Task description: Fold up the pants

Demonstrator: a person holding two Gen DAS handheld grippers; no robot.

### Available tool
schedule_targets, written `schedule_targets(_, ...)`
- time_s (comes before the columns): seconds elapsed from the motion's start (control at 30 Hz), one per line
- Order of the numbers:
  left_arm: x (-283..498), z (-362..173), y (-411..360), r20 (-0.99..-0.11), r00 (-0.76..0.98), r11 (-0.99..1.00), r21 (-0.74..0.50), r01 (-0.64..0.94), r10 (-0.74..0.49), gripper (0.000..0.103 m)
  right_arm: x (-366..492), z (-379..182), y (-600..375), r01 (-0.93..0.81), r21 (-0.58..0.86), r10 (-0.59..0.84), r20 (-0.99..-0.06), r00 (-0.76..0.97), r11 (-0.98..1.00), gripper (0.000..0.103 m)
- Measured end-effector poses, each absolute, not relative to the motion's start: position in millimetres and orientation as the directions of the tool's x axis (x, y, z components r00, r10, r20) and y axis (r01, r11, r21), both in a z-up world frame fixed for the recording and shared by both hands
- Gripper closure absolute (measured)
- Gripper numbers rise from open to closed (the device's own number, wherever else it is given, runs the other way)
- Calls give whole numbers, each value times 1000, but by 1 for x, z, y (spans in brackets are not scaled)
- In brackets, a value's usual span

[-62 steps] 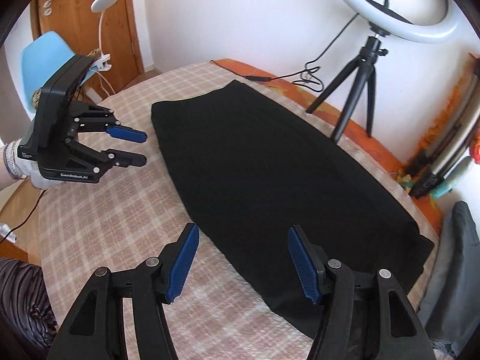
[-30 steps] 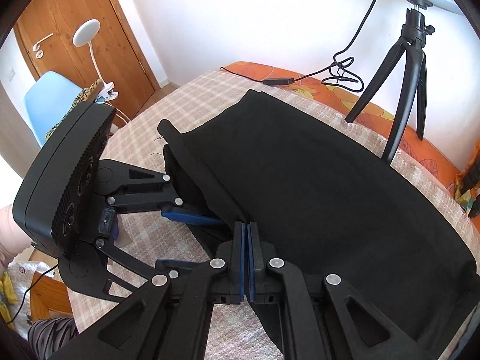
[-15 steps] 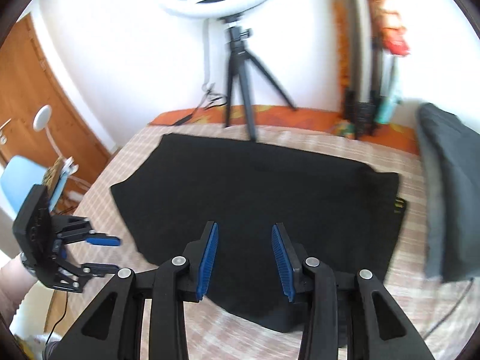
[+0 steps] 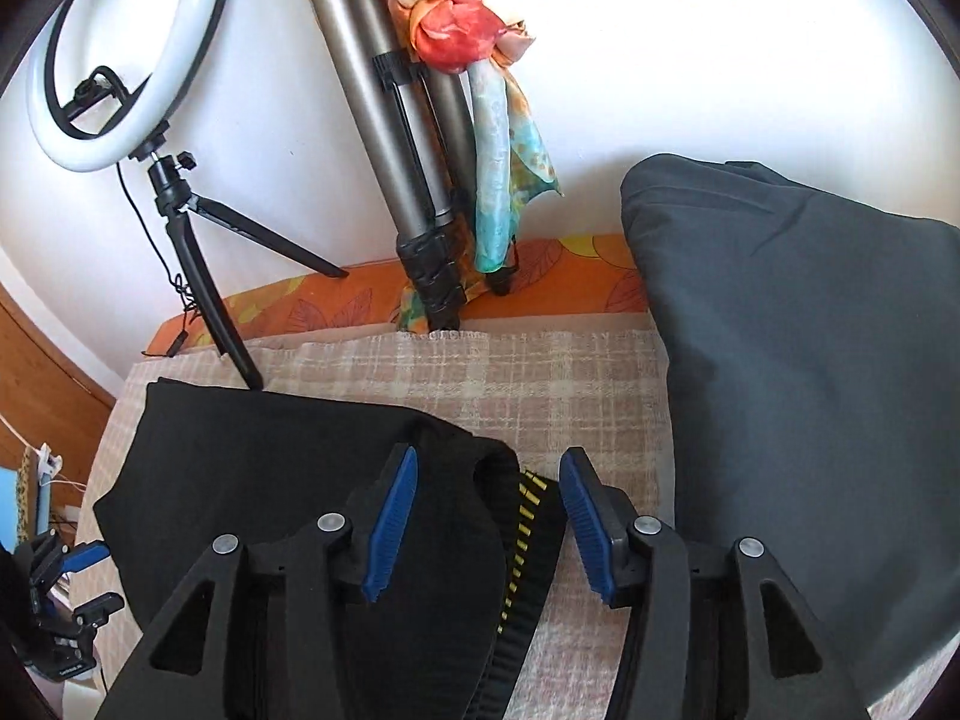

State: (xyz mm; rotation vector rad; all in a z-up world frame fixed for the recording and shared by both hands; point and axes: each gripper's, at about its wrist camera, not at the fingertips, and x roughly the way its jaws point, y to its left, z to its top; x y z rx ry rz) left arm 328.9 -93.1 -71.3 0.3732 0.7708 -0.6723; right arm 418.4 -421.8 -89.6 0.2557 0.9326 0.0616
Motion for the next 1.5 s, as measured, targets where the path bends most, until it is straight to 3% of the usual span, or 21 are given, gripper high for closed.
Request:
schedule_targets(0.13, 333, -82, -95, -757, 510, 734, 60, 676, -409, 64, 434, -104, -421, 62, 224, 149, -808, 570, 973, 54)
schedule_targets(0.2, 333, -86, -96, -762, 508, 735, 64, 675, -401, 64, 436, -109, -423, 69, 249, 168, -809, 563, 966, 82)
schedule_targets(0.3, 334, -90, -96, -766, 504, 737, 59, 673, -400, 64, 430, -106, -429, 77, 314, 213, -784, 583, 946, 98)
schedule_targets(0.4, 332, -89, -97, -764, 508, 734, 67, 676, -398, 64, 424, -98, -428, 81, 240, 147, -794, 590, 968, 103)
schedule_targets(0.47, 330, -87, -97, -759, 511, 733, 66, 677, -403, 64, 422, -97, -427, 105, 134, 48, -812, 581, 985, 103)
schedule_targets(0.53, 327, -85, -100, -756, 510, 729, 64, 682, -411, 64, 420, -95, -431, 93, 164, 77, -799, 597, 982, 98)
schedule_targets(0.57, 326, -84, -101, -755, 509, 725, 65, 685, -414, 64, 420, -95, -433, 87, 197, 106, -790, 604, 976, 91)
schedule_targets(0.6, 325, -83, -103, -755, 506, 722, 64, 689, -417, 64, 420, -93, -434, 73, 231, 140, -780, 609, 970, 71)
schedule_targets(0.67, 322, -82, -107, -755, 503, 714, 65, 697, -422, 64, 423, -93, -431, 59, 246, 161, -779, 606, 967, 58)
schedule_targets(0.8, 316, -79, -117, -750, 506, 698, 82, 711, -426, 64, 434, -99, -422, 77, 172, 97, -812, 576, 982, 59)
schedule_targets(1.0, 315, -77, -119, -747, 500, 693, 73, 717, -438, 64, 424, -83, -436, 84, 307, 181, -738, 650, 948, 58)
schedule_targets(1.23, 321, -81, -125, -750, 489, 700, 49, 713, -445, 64, 443, -106, -418, 47, 233, 168, -814, 556, 971, 59)
schedule_targets(1.3, 321, -83, -128, -755, 488, 699, 55, 713, -438, 64, 443, -109, -415, 23, 239, 186, -810, 557, 971, 85)
schedule_targets(1.33, 321, -84, -129, -758, 485, 698, 55, 714, -437, 64, 441, -109, -414, 20, 237, 185, -806, 562, 971, 86)
schedule_targets(1.37, 321, -84, -130, -758, 483, 696, 54, 716, -438, 64, 437, -107, -413, 17, 237, 185, -798, 574, 971, 96)
schedule_targets(1.5, 320, -81, -133, -752, 478, 690, 44, 723, -454, 64, 429, -97, -424, 58, 193, 122, -797, 592, 979, 98)
